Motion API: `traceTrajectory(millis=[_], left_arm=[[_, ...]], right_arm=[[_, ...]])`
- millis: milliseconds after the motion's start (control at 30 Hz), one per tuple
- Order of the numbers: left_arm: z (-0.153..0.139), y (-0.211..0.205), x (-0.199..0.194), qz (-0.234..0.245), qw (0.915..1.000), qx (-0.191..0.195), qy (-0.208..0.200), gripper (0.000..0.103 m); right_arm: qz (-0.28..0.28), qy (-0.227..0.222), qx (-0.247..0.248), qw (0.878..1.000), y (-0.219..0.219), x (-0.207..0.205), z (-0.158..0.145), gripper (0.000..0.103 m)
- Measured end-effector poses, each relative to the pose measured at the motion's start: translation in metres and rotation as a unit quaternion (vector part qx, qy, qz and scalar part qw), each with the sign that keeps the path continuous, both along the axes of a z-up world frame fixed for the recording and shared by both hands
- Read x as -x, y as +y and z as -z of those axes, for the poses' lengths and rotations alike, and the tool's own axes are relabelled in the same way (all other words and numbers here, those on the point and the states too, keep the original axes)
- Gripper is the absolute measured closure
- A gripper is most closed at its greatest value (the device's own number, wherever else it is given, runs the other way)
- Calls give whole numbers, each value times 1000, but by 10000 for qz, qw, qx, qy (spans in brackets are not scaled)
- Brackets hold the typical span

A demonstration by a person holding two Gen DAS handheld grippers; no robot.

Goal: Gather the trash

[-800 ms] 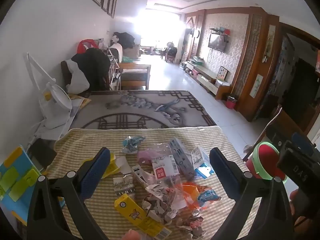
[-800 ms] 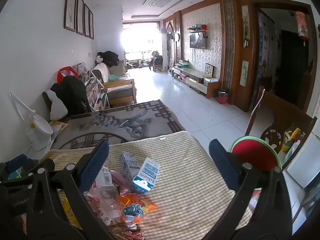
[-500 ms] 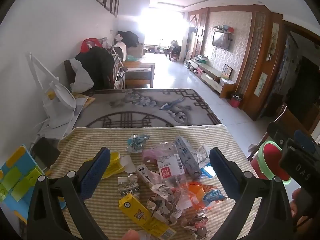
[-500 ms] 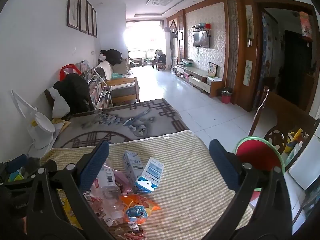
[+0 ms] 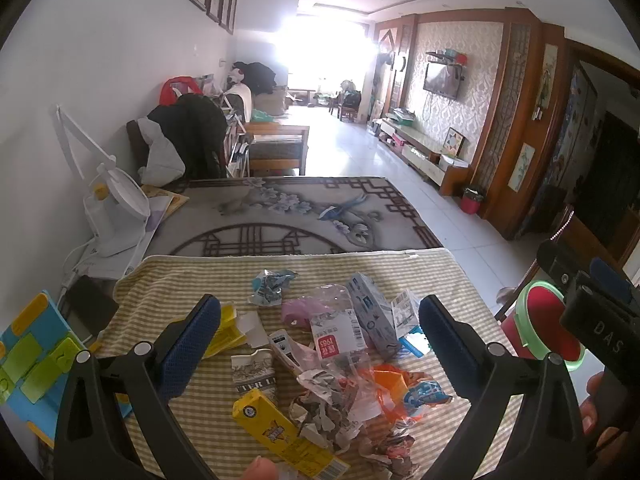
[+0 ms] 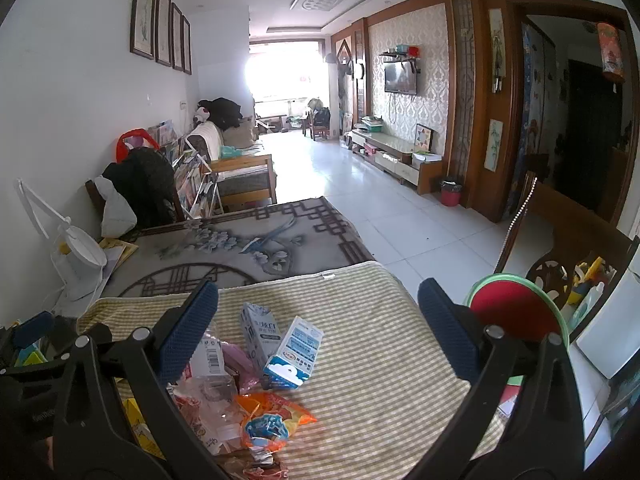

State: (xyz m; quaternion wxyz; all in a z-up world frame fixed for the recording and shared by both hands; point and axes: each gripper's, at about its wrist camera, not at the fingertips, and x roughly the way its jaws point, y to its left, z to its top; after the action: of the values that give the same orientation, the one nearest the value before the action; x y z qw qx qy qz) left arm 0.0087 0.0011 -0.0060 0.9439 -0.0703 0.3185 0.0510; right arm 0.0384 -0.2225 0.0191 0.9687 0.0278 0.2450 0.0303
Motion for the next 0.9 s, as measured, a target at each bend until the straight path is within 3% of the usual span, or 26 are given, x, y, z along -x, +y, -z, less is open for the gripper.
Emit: traceTrajectory(millis=[900], left_arm=[[2, -5, -3, 7, 10000, -37, 5, 8]], right_arm=[[28, -1, -23, 10000, -4, 3, 0, 4]])
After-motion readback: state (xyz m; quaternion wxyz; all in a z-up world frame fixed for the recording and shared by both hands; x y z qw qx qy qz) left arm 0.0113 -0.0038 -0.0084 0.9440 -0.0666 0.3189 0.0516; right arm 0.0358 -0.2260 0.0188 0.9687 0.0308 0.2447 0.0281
